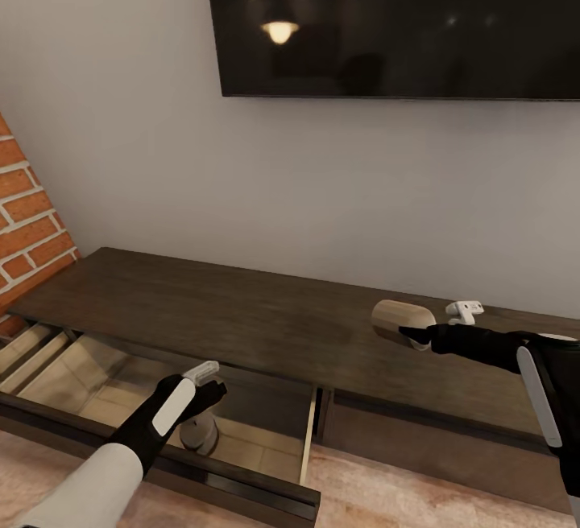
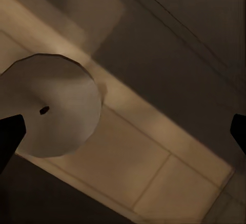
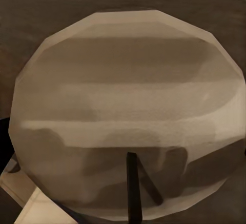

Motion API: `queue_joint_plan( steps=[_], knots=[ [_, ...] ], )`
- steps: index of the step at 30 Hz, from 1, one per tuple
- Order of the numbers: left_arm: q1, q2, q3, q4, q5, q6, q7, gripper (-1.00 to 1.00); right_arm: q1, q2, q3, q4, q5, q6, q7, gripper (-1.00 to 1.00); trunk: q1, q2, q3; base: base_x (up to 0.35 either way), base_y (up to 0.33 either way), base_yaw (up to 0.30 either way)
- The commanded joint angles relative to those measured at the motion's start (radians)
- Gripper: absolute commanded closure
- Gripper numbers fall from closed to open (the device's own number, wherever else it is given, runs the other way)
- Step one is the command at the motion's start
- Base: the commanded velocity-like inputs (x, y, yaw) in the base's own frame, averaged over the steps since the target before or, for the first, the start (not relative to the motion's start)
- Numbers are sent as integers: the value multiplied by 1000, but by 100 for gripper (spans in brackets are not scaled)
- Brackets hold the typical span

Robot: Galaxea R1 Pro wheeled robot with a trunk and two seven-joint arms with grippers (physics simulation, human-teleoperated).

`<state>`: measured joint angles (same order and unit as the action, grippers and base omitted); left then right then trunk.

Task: Place each of the two pumpkins and all three candles from the living room inside a cabinet in the living room (use any cabinet), then make sure every cabinet is closed, and position the cauldron so it is next to a table in the living room.

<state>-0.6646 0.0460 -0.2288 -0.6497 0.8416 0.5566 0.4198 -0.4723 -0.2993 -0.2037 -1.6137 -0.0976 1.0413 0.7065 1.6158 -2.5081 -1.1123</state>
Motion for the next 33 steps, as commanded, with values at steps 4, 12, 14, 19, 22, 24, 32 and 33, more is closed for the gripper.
queue_joint_plan(
  steps=[4, 12, 14, 19, 22, 24, 32, 33],
  knots=[
    [3, 0, -1, -63, 5, 3, 2, -100, 0, 0, 1, 0, 7, 3, 0, 100, 0, 0, 0, -28, 0, 0],
    [60, 3, -1, -197, 4, 47, 3, -100, 0, 1, 3, 0, 82, 6, -1, 100, 0, 0, 0, -5, 0, 0],
    [54, 15, -5, -185, 10, 35, -8, -100, -10, -6, -9, -2, 81, 1, 5, 100, 0, 0, 0, 0, 0, 0],
    [54, 40, -5, -175, 10, 22, -18, -100, -10, -7, -17, -2, 81, 1, 5, 100, 0, 0, 0, 0, 0, 0],
    [54, 40, -5, -175, 10, 22, -18, -100, -10, -7, -17, -2, 81, 1, 5, 100, 0, 0, 0, 0, 0, 0],
    [54, 40, -5, -175, 10, 22, -18, -100, -10, -7, -17, -2, 81, 1, 5, 100, 0, 0, 0, 0, 0, 0],
    [54, 40, -5, -175, 10, 22, -18, -100, -10, -7, -17, -2, 81, 1, 5, 100, 0, 0, 0, 0, 0, 0],
    [54, 40, -5, -175, 10, 22, -18, -100, -10, -7, -17, -2, 81, 1, 5, 100, 0, 0, 0, 0, 0, 0]
  ],
)
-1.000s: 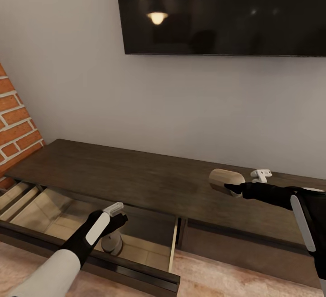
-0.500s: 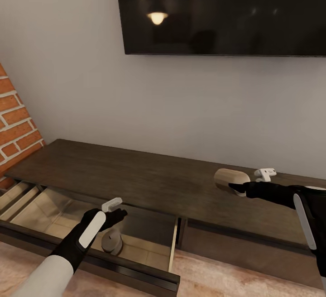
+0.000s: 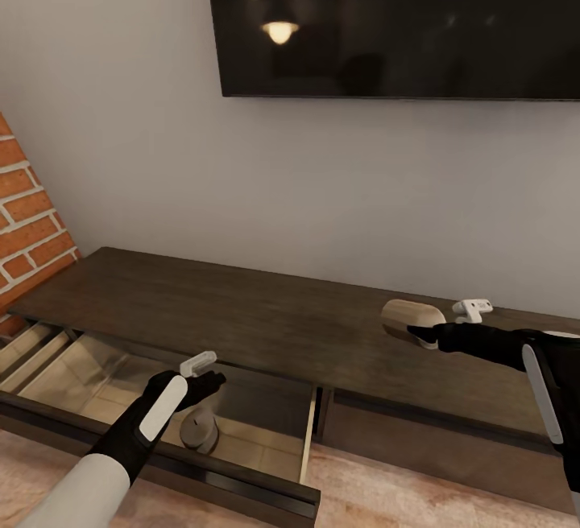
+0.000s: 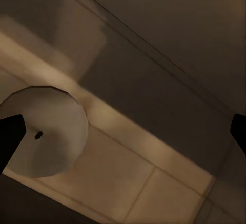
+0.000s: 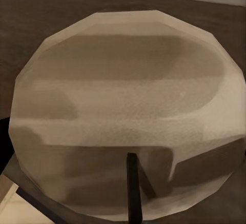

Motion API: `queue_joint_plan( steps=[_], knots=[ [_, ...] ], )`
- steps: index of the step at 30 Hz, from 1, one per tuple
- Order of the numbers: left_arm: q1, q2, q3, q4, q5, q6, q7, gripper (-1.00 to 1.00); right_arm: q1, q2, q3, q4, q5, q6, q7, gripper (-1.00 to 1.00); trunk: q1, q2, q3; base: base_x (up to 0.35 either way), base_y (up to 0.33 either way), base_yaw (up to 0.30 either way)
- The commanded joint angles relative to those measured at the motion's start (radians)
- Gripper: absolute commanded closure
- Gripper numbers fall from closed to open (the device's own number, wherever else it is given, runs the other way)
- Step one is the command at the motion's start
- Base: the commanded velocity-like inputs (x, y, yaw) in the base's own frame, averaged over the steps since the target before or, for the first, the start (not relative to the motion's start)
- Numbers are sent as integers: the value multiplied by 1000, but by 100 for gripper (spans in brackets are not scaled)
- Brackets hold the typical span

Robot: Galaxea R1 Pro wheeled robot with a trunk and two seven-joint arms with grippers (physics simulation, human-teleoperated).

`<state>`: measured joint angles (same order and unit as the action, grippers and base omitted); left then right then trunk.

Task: Place each of the two pumpkins and all three candles from the living room inside a cabinet in the living room (use any cabinet), then make sure every cabinet is closed, and position the cauldron so it is next to a table in the living room.

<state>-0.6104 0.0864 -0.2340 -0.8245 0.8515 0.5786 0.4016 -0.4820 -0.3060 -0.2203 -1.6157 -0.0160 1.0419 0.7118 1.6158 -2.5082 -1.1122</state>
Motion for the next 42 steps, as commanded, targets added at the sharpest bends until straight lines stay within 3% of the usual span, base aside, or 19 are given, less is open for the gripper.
queue_joint_plan(
  steps=[1, 9, 20, 22, 25, 28, 38, 42],
  knots=[
    [1, 0, 0, -3, 0, 3, 0, -100, 0, -1, -1, 0, 0, 2, -4, 100, 0, 0, 0, 0, 0, 0],
    [-8, 9, 1, -87, -2, 2, 11, -100, -9, 13, -16, 0, 5, 5, -18, 100, 0, 0, 0, -84, -8, 0],
    [84, 19, 3, -349, -11, 3, 18, -100, -1, 13, -15, -1, 3, 5, -12, 100, 0, 0, 0, -7, -1, 90],
    [98, 20, 4, -378, -12, 3, 19, -100, 0, 11, -15, -1, 2, 5, 8, 100, 0, 0, 0, 0, 0, 258],
    [124, 21, 5, -433, -15, 3, 25, -100, 0, 7, -16, -1, 3, 5, 95, 100, 0, 0, 0, -81, -36, 270],
    [136, 21, 5, -462, -15, 3, 33, -100, 0, 6, -16, -1, 3, 5, 126, 100, 0, 0, 0, -202, -119, 274],
    [153, 20, 3, -531, -15, 3, 83, -100, 0, 12, -3, -1, 3, 5, 148, 100, 0, 0, 0, -269, -182, 276],
    [189, 21, 9, -594, -16, 2, 86, -100, 0, 13, 1, -1, 6, 5, 147, 100, 0, 0, 0, -282, -204, 276]
  ],
)
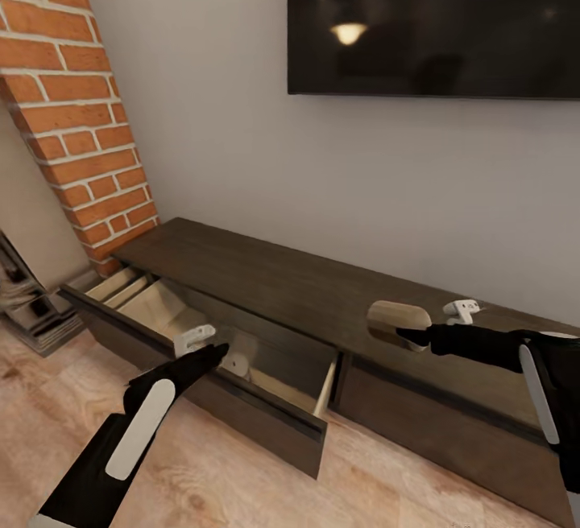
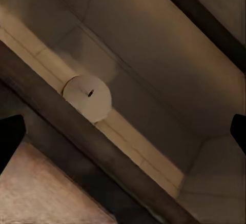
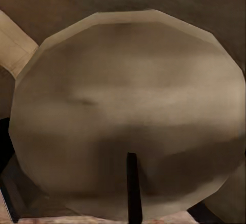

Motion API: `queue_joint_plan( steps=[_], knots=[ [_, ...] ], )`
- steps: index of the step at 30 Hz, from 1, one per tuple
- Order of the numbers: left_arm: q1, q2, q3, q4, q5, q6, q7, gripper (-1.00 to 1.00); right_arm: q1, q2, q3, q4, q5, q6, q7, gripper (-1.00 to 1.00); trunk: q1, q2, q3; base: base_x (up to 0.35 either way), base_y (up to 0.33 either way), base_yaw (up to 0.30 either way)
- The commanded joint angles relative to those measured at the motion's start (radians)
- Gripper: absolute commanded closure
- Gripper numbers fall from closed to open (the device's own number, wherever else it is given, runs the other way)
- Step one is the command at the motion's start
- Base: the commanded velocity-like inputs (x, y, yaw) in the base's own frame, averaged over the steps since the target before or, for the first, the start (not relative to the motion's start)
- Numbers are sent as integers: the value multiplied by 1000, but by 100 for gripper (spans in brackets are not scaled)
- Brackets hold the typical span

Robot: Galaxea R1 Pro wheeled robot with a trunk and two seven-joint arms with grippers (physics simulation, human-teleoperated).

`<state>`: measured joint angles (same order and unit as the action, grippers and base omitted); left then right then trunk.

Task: Place each of the two pumpkins and all three candles from the living room inside a cabinet in the living room (use any cabinet), then make sure every cabinet is closed, and position the cauldron so it is next to a table in the living room.

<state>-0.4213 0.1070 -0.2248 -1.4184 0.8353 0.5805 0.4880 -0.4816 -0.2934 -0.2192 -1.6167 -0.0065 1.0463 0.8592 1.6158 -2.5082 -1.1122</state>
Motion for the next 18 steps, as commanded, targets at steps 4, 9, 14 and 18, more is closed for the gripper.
queue_joint_plan(
  steps=[4, 9, 14, 18],
  knots=[
    [43, 0, 59, -51, 0, -3, -1, -100, 1, 1, 6, 0, 0, 1, 0, 100, 0, 0, 0, -265, -181, 277],
    [73, 1, 102, -70, 1, -42, -2, -100, 1, 1, 42, 0, 3, 1, -2, 100, 0, 0, 0, -60, -35, 277],
    [91, 2, 108, -71, 1, -46, -1, -100, 1, 2, 49, 0, 4, 1, -2, 100, 0, 0, 0, -6, -3, 278],
    [101, 2, 127, -72, 1, -48, -1, -100, 1, 4, 82, 1, 6, 1, -3, 100, 0, 0, 0, -1, -1, 278]
  ],
)
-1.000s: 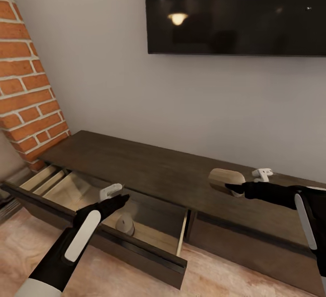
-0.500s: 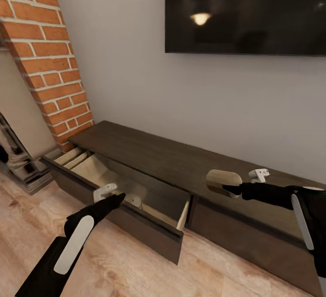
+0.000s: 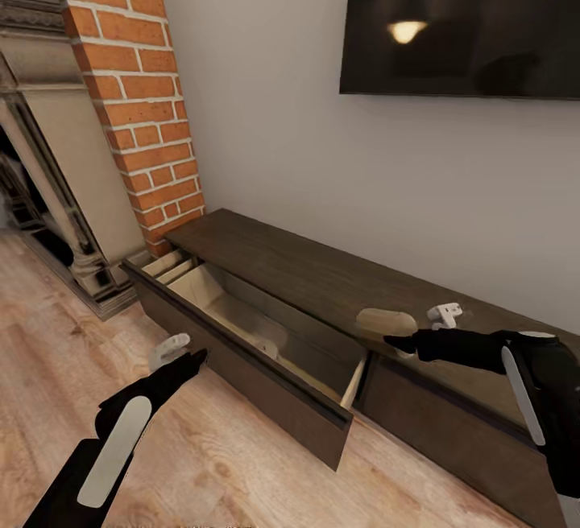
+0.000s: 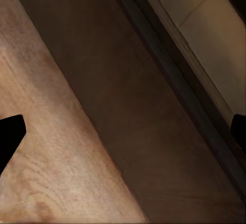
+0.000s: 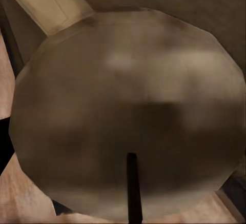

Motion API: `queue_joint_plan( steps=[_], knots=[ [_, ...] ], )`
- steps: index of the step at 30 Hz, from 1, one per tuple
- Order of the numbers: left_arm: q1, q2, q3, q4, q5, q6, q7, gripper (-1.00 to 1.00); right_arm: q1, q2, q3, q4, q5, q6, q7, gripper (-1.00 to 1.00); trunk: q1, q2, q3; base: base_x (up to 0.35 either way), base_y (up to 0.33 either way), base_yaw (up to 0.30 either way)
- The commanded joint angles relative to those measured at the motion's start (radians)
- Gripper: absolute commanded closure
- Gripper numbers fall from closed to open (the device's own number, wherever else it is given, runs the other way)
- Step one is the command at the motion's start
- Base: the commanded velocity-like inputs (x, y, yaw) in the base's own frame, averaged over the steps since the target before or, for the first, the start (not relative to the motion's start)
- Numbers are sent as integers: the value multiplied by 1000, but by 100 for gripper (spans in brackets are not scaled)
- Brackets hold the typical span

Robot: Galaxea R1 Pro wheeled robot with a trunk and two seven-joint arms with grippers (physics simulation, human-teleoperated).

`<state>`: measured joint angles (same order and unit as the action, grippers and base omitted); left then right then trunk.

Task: Place each of the two pumpkins and all three candles from the living room inside a cabinet in the living room (use any cabinet), then make sure every cabinet is closed, and position the cauldron so it is next to a table in the living room.

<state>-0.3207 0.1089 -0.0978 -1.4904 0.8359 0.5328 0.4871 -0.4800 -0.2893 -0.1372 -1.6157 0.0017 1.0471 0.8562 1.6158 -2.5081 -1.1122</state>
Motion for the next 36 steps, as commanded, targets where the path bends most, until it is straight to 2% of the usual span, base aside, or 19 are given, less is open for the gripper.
queue_joint_plan(
  steps=[1, 7, 8, 9, 11, 13, 16, 18, 23, 36],
  knots=[
    [1, 0, 5, 0, 0, 0, 0, -100, 0, 1, 5, 0, -2, 0, -1, 100, 0, 0, 0, 0, 0, 278],
    [10, 0, 27, -1, 0, 0, -2, -100, -1, 10, 43, 0, -2, 0, -23, 100, 0, 0, 0, 0, 0, 278],
    [11, 0, 29, 0, 0, 0, -1, -100, -1, 33, 47, 0, -1, 0, -46, 100, 0, 0, 0, 0, 0, 279],
    [12, 0, 29, 0, 0, 0, -1, -100, -2, 42, 48, 0, -1, 0, -56, 100, 0, 0, 0, 0, 0, 279],
    [19, -1, 30, 0, 1, 0, -1, -100, -2, 74, 54, 1, 0, 0, -121, 100, 0, 0, 0, 0, 0, 279],
    [22, -1, 30, 0, 0, 0, -1, -100, -2, 84, 85, 2, 0, 0, -153, 100, 0, 0, 0, 0, 0, 278],
    [25, -1, 30, 1, 0, 0, -1, -100, -2, 89, 117, 4, 0, 0, -173, 100, 0, 0, 0, 0, 0, 278],
    [30, -1, 30, 1, 0, 0, -1, -100, -2, 90, 122, 7, -1, 0, -184, 100, 0, 0, 0, 0, 0, 269],
    [55, 5, 20, 2, 5, -13, -23, -100, -7, 109, 122, 18, 5, -2, -209, 100, 0, 0, 0, 0, 0, 45],
    [56, 5, 20, 2, 5, -13, -39, -100, -7, 109, 122, 18, 5, -2, -210, 100, 0, 0, 0, 0, 0, 0]
  ],
)
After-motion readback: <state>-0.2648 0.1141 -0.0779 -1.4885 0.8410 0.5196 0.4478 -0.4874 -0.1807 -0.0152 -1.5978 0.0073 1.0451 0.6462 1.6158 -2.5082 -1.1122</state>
